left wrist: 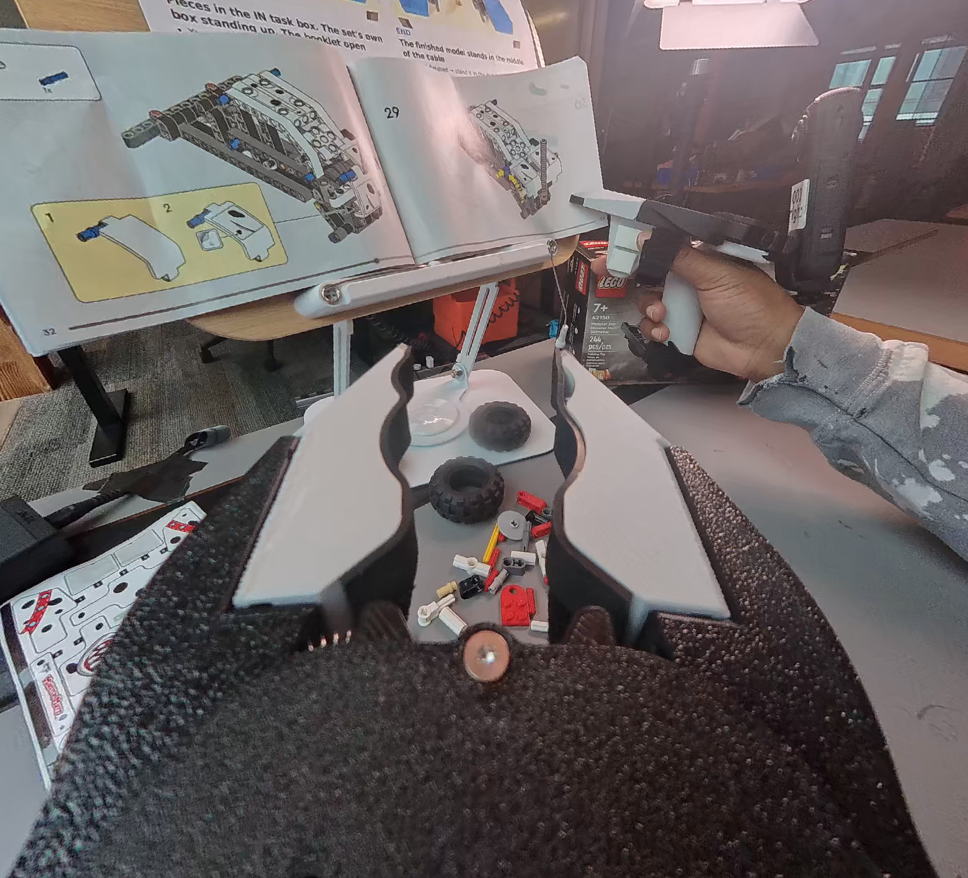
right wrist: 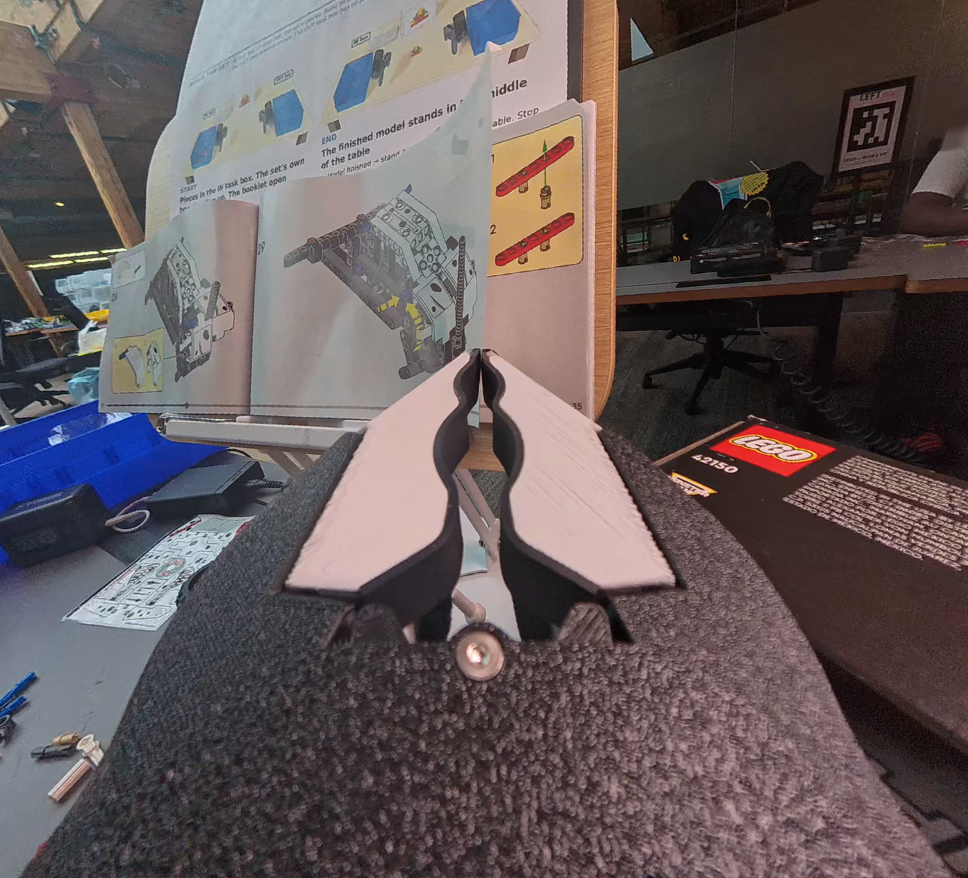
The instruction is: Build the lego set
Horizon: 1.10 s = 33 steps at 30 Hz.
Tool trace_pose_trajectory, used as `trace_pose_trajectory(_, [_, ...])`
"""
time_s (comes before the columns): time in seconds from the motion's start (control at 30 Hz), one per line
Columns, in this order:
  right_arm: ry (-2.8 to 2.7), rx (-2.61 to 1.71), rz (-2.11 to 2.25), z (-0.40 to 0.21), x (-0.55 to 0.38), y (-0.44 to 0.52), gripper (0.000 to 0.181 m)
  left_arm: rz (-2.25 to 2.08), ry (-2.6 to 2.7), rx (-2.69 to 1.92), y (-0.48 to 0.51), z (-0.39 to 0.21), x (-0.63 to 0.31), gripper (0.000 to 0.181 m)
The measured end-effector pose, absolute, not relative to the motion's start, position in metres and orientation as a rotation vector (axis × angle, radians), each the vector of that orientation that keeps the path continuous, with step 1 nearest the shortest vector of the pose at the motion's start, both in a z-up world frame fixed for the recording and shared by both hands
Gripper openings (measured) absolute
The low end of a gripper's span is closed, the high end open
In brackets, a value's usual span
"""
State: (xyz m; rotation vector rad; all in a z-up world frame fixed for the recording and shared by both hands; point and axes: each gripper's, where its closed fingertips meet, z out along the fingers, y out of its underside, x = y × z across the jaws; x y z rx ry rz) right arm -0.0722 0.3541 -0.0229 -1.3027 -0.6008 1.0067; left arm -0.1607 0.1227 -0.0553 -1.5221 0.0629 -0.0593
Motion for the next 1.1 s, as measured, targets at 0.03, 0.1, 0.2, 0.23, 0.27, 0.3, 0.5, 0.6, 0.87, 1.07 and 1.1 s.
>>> trace_pose_trajectory(0.03, [-0.600, -1.302, 1.009, -0.023, -0.072, 0.354, 0.000, -0.058, 0.062, -1.520, 0.123, -0.055, -0.161, 0.052])
trace_pose_trajectory(0.1, [-0.600, -1.303, 1.014, -0.023, -0.072, 0.354, 0.000, -0.059, 0.060, -1.518, 0.122, -0.054, -0.162, 0.052])
trace_pose_trajectory(0.2, [-0.600, -1.302, 1.017, -0.023, -0.073, 0.353, 0.000, -0.058, 0.058, -1.516, 0.123, -0.053, -0.163, 0.052])
trace_pose_trajectory(0.23, [-0.600, -1.301, 1.017, -0.023, -0.073, 0.353, 0.000, -0.058, 0.058, -1.516, 0.123, -0.053, -0.163, 0.052])
trace_pose_trajectory(0.27, [-0.601, -1.301, 1.018, -0.023, -0.073, 0.353, 0.000, -0.057, 0.058, -1.515, 0.123, -0.053, -0.164, 0.052])
trace_pose_trajectory(0.3, [-0.602, -1.301, 1.018, -0.023, -0.073, 0.352, 0.000, -0.057, 0.058, -1.515, 0.123, -0.053, -0.164, 0.052])
trace_pose_trajectory(0.5, [-0.609, -1.296, 1.019, -0.022, -0.074, 0.351, 0.000, -0.059, 0.059, -1.512, 0.124, -0.050, -0.164, 0.052])
trace_pose_trajectory(0.6, [-0.612, -1.291, 1.017, -0.021, -0.073, 0.350, 0.000, -0.048, 0.071, -1.503, 0.123, -0.045, -0.163, 0.052])
trace_pose_trajectory(0.87, [-0.638, -1.286, 1.010, -0.021, -0.078, 0.344, 0.000, -0.177, 0.231, -1.543, 0.123, -0.038, -0.129, 0.052])
trace_pose_trajectory(1.07, [-0.672, -1.272, 0.992, -0.017, -0.080, 0.339, 0.000, -0.703, 0.822, -1.822, 0.040, -0.059, -0.004, 0.075])
trace_pose_trajectory(1.1, [-0.672, -1.271, 1.000, -0.016, -0.080, 0.338, 0.000, -0.679, 0.895, -1.862, 0.025, -0.071, 0.010, 0.078])
